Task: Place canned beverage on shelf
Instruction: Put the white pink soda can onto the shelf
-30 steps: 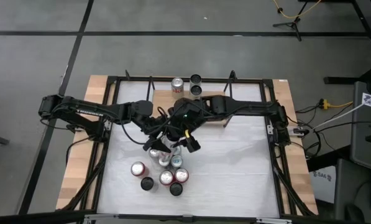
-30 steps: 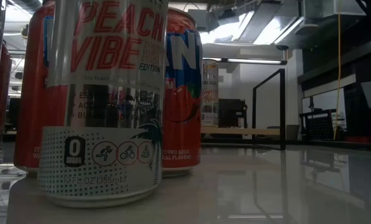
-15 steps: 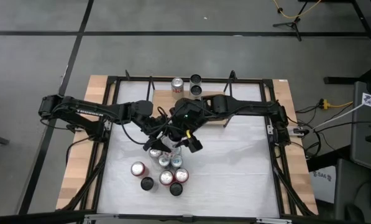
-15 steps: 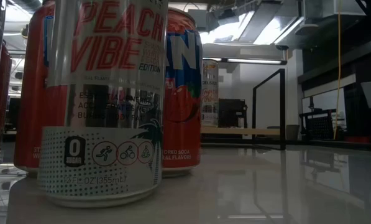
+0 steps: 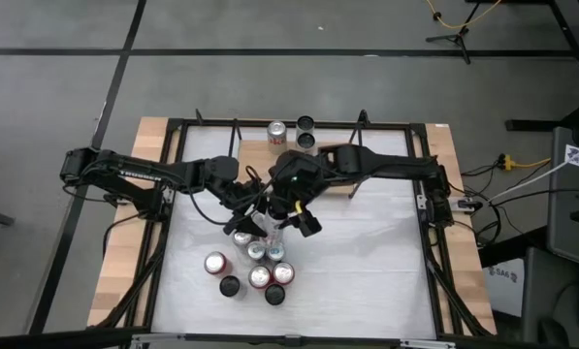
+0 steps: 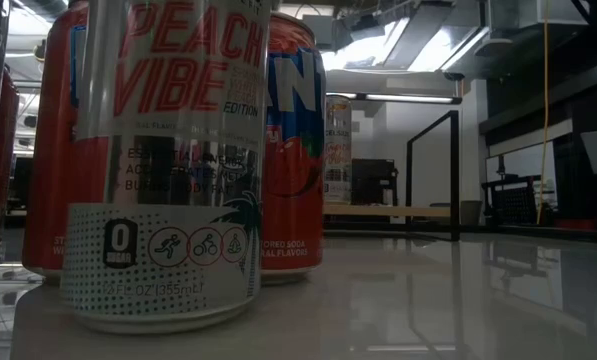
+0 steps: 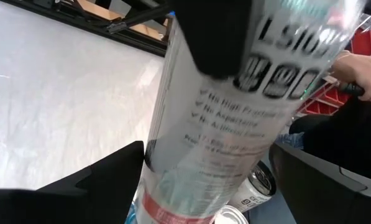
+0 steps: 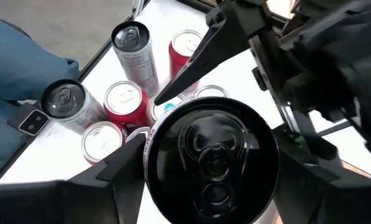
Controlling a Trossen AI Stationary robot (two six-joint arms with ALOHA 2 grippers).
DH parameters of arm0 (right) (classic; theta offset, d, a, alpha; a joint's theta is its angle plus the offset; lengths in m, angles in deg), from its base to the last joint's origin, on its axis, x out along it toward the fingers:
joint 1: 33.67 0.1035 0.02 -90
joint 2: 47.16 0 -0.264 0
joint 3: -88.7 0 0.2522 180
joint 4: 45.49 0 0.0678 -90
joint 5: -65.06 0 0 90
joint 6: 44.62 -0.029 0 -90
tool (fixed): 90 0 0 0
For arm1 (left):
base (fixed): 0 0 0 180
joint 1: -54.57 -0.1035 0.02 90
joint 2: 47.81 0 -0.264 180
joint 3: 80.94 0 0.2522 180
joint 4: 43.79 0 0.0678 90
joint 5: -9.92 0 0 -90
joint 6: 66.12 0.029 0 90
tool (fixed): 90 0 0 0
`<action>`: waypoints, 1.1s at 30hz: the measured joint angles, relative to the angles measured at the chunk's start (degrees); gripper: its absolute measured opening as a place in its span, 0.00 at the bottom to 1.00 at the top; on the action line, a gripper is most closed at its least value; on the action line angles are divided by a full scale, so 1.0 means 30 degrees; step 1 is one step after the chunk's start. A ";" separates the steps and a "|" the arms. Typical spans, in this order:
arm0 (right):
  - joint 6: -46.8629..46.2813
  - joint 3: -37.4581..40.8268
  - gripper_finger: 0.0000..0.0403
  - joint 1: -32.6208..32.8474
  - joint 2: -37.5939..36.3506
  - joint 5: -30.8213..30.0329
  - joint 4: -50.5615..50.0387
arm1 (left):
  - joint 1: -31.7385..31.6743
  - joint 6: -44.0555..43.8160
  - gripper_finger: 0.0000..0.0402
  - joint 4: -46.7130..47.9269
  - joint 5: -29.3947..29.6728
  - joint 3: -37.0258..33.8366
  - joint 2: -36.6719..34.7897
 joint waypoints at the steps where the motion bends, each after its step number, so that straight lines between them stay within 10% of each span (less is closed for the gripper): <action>1: -0.0009 -0.0266 0.66 -0.0002 0.0000 -0.0094 -0.0276 | 0.0000 0.0001 0.85 -0.0008 0.0008 0.0000 0.0000; 33: 0.0000 -0.1459 0.66 -0.0014 -0.1599 -0.2581 -0.4273 | 0.0007 0.0131 0.85 -0.0846 0.4044 0.0000 0.0007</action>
